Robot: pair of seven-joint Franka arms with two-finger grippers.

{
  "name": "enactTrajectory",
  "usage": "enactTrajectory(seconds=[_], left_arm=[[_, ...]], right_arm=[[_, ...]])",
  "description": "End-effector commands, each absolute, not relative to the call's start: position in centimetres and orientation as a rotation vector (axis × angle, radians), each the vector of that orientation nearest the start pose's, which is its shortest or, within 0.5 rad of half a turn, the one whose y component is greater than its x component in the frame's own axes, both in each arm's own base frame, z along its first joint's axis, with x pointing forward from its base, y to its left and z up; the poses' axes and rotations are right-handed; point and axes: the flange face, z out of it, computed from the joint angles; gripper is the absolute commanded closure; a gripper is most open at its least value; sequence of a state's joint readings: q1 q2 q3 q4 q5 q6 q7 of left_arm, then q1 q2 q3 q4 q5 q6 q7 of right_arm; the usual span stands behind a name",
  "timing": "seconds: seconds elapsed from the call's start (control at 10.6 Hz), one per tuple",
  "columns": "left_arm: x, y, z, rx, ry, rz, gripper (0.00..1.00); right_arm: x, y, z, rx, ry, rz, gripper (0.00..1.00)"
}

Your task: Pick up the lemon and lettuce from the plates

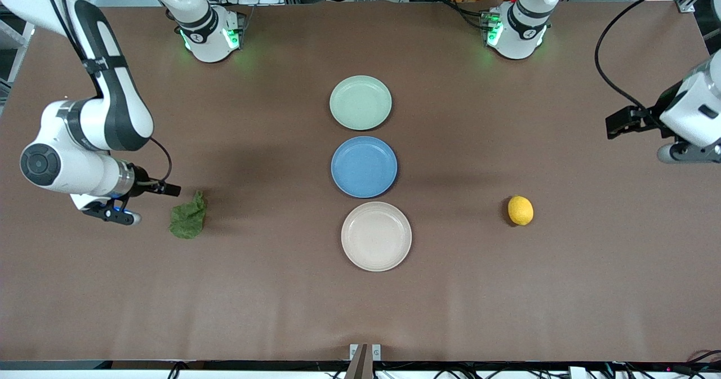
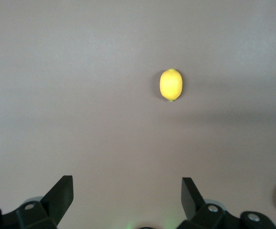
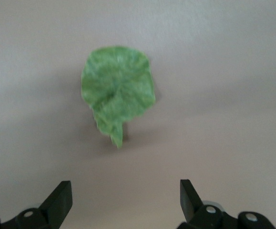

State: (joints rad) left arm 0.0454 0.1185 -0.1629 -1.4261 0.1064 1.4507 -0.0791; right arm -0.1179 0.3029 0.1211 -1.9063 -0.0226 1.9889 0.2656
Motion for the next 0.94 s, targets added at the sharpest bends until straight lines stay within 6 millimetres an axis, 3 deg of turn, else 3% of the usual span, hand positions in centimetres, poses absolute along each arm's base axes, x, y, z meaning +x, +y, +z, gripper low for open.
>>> enactTrajectory(seconds=[0.0,0.19,0.47,0.66,0.85], left_arm=[[56.2,-4.9,63.1,-3.068,0.054,0.088,0.00],[56.1,-4.9,63.8,-3.089,0.063,0.071,0.00],[56.1,-4.6,63.5,-3.123,0.047,0.064,0.00],[56.4,-4.6,62.1,-3.136,0.043,0.070,0.00],[56.5,-4.2,61.5,-3.141,0.031,0.074,0.00]], right_arm=[[54.9,-0.4,34.9,-3.135,0.378,0.356,0.00],[53.5,-0.4,35.7,-3.142,0.379,0.342,0.00],[53.4,-0.2,39.6,-3.154,0.335,0.224,0.00],[54.6,-0.1,42.6,-3.156,0.305,0.117,0.00],[56.4,-0.2,47.0,-3.145,0.309,-0.017,0.00]])
